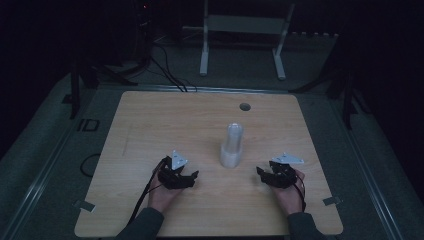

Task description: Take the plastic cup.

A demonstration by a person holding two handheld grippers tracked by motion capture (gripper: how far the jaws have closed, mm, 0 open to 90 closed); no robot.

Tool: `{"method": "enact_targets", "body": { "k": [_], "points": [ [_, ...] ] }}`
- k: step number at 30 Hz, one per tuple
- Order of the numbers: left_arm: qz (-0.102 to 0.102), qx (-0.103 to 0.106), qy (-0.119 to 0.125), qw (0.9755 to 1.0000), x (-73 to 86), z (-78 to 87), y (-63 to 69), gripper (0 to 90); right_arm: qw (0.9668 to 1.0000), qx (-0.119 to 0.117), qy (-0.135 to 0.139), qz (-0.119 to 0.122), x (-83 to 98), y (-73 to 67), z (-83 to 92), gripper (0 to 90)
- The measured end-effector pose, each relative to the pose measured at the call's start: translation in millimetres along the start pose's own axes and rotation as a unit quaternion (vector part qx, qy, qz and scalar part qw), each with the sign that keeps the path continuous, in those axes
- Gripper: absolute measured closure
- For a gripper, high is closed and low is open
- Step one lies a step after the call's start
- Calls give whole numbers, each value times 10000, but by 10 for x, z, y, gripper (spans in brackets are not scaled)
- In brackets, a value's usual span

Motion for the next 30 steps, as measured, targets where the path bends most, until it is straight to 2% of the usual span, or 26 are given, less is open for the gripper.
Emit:
{"method": "enact_targets", "body": {
  "k": [6,7,11,16,18,21,25,30],
  "points": [
    [5,90,233,9997,-68,49,28,248,10000,-14,74,5,-22,-9,44,411],
    [85,158,304,9994,-92,67,15,248,10000,-8,99,10,-42,-13,66,417],
    [112,208,356,9991,-145,88,-8,248,9998,-29,162,82,-113,-27,113,425],
    [-115,236,424,9988,-303,85,33,248,9993,-77,283,231,-253,-71,196,432],
    [-153,343,542,9978,-389,97,60,247,9988,-77,330,341,-326,-94,233,431],
    [-268,376,577,9973,-475,93,89,241,9981,-79,395,476,-435,-130,279,417],
    [-512,562,684,9948,-680,58,224,230,9970,-184,530,527,-585,-186,336,403],
    [-683,696,734,9925,-823,-11,345,219,9953,-383,665,595,-768,-263,389,383]
  ]
}}
Point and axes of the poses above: each handheld gripper's, and its own axes: z roughly backward along the jaws, x roughly out of its underside, y roughly to its right, the point moved 7 cm from there along -z, roughly forward along the jaws
